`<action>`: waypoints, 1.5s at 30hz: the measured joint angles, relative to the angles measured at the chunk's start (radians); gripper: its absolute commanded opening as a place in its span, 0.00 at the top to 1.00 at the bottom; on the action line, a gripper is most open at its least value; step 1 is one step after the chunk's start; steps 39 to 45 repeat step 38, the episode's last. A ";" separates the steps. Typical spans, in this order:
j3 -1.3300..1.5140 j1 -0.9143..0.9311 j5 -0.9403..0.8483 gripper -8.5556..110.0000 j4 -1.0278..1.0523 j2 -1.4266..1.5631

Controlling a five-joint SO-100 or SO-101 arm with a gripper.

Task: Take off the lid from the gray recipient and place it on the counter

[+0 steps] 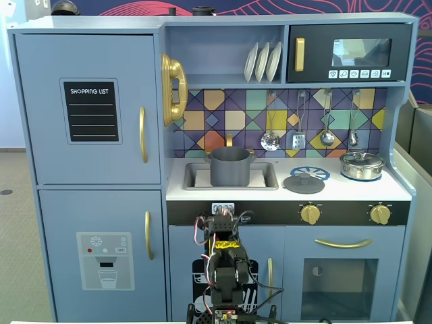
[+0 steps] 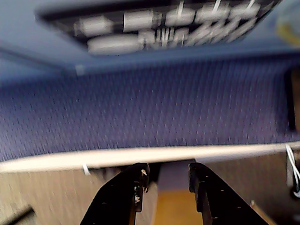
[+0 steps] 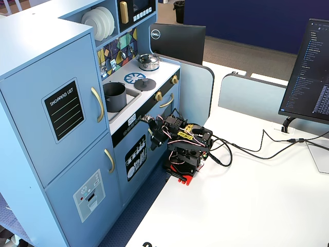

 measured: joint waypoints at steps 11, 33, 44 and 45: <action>0.064 0.063 -0.057 0.92 0.161 0.115; 0.066 0.097 -0.037 0.88 0.164 0.129; 0.066 0.109 -0.032 0.87 0.164 0.129; 0.066 0.109 -0.032 0.87 0.164 0.129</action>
